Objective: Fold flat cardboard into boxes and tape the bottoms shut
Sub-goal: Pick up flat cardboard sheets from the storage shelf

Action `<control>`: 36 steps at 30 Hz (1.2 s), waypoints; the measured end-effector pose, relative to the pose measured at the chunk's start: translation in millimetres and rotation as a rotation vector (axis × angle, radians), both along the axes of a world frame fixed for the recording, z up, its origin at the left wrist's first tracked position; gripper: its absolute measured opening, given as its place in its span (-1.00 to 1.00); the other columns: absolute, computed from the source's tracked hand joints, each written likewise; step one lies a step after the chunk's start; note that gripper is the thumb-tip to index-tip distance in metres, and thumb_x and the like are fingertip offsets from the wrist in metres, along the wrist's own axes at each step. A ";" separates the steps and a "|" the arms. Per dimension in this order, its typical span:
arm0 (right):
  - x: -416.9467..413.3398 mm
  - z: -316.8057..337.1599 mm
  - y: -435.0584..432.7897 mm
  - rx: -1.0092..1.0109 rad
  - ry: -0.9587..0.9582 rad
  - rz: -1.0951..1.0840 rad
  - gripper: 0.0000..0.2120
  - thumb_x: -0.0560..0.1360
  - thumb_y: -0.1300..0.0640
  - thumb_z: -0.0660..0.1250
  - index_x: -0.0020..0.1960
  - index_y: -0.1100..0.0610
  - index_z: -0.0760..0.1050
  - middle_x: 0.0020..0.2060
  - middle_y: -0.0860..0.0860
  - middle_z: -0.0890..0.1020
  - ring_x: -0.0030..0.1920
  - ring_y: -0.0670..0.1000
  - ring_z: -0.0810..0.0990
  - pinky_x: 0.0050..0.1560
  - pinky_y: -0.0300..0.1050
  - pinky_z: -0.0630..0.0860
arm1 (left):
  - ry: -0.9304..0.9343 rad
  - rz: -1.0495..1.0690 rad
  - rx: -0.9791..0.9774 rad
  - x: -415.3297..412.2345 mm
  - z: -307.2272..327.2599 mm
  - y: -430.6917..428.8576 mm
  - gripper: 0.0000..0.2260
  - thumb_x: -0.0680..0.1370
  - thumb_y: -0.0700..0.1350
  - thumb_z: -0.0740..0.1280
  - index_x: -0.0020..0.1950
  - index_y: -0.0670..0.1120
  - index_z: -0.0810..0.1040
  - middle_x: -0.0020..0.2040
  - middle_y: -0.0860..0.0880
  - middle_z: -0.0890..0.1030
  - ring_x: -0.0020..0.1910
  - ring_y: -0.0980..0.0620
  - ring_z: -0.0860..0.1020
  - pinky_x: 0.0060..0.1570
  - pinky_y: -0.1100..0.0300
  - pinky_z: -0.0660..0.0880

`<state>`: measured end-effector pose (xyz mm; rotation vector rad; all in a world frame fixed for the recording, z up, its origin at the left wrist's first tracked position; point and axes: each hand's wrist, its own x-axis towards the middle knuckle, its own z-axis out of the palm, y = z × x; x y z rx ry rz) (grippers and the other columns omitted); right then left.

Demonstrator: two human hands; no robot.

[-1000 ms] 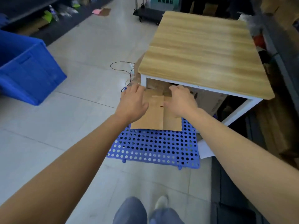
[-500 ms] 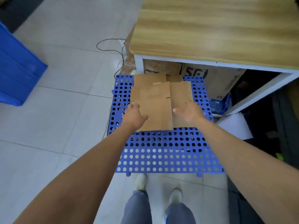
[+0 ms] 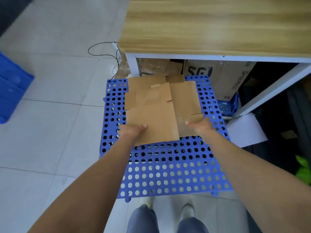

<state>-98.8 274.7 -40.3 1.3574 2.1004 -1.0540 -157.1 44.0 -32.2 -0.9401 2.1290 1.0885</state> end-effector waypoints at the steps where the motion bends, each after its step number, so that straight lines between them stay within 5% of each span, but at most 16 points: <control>1: -1.0 -2.8 0.9 0.006 -0.007 -0.017 -0.06 0.41 -0.19 0.41 0.52 0.22 0.01 0.41 0.17 0.33 0.38 0.21 0.32 0.36 0.14 0.33 | 0.005 0.006 0.001 -0.8 -2.9 -0.3 -0.05 0.37 0.06 0.53 0.53 -0.21 0.01 0.48 -0.18 0.24 0.42 -0.19 0.28 0.30 -0.13 0.36; 7: -1.2 1.3 1.8 -0.147 0.139 -0.172 -0.53 0.55 0.08 0.34 0.37 0.26 0.34 0.30 0.15 0.48 0.26 0.19 0.47 0.25 0.03 0.43 | 0.090 0.113 0.179 6.4 -3.0 0.1 -0.37 0.40 -0.08 0.53 0.34 -0.26 0.33 0.34 -0.16 0.43 0.30 -0.19 0.42 0.30 -0.11 0.39; 10: 6.7 17.5 4.9 -0.270 0.233 -0.254 -0.82 0.59 0.13 0.25 0.17 0.13 0.46 0.23 0.09 0.54 0.19 0.14 0.52 0.24 0.09 0.49 | 0.133 0.151 0.329 15.3 14.6 0.0 -0.59 0.46 -0.19 0.47 0.17 -0.17 0.32 0.19 -0.12 0.46 0.18 -0.17 0.47 0.25 -0.13 0.42; 16: 22.3 92.9 8.8 -0.272 0.348 -0.236 -0.90 0.63 0.18 0.15 0.07 0.13 0.43 0.16 0.11 0.55 0.21 0.18 0.52 0.25 0.18 0.48 | 0.284 0.147 0.428 29.7 95.9 2.9 -0.66 0.50 -0.24 0.42 0.14 -0.14 0.31 0.14 -0.13 0.50 0.08 -0.14 0.53 0.12 -0.11 0.51; 20: 35.6 160.8 17.1 -0.198 0.451 -0.228 -0.77 0.63 0.22 0.12 0.20 0.24 0.48 0.18 0.15 0.56 0.20 0.18 0.53 0.25 0.15 0.48 | 0.372 0.100 0.418 40.3 166.0 11.4 -0.69 0.50 -0.23 0.42 0.13 -0.14 0.35 0.07 -0.12 0.53 -0.09 -0.07 0.56 -0.02 -0.06 0.54; 24: 47.3 235.8 32.2 -0.142 0.585 -0.226 -0.76 0.63 0.25 0.10 0.19 0.21 0.49 0.15 0.14 0.58 0.13 0.15 0.56 0.18 0.05 0.52 | 0.515 0.021 0.460 43.5 239.2 29.9 -0.62 0.49 -0.22 0.44 0.22 -0.19 0.37 0.12 -0.15 0.55 -0.01 -0.13 0.57 -0.07 -0.04 0.55; 29: 82.9 314.2 51.5 -0.001 0.722 -0.279 -0.72 0.63 0.26 0.07 0.23 0.24 0.49 0.17 0.19 0.56 -0.05 0.06 0.44 -0.08 -0.12 0.37 | 0.615 -0.125 0.596 48.7 309.6 67.6 -0.78 0.50 -0.25 0.41 0.01 -0.12 0.38 -0.06 -0.05 0.55 -0.21 0.07 0.53 -0.33 0.18 0.51; 32: 121.2 350.7 57.8 0.121 0.771 -0.362 -0.68 0.64 0.26 0.06 0.33 0.27 0.41 0.28 0.23 0.49 0.17 0.16 0.50 0.13 -0.04 0.42 | 0.631 -0.267 0.652 58.7 340.0 90.6 -0.78 0.53 -0.24 0.38 -0.10 -0.05 0.33 -0.19 0.03 0.47 -0.29 0.14 0.46 -0.52 0.31 0.45; 34: 150.1 367.5 59.7 0.193 0.801 -0.437 -0.69 0.64 0.26 0.06 0.31 0.30 0.41 0.27 0.24 0.49 0.21 0.18 0.49 0.24 -0.03 0.40 | 0.645 -0.353 0.690 66.8 357.5 100.6 -0.77 0.52 -0.23 0.39 -0.03 -0.07 0.33 -0.16 0.01 0.49 -0.28 0.13 0.47 -0.46 0.31 0.47; 36: 183.4 380.6 54.7 0.251 0.828 -0.518 -0.72 0.62 0.28 0.07 0.24 0.32 0.46 0.22 0.23 0.53 0.04 0.09 0.49 0.15 -0.08 0.42 | 0.636 -0.428 0.735 77.1 369.3 106.6 -0.72 0.50 -0.21 0.42 0.07 -0.07 0.35 -0.02 -0.06 0.56 -0.19 0.04 0.54 -0.26 0.19 0.53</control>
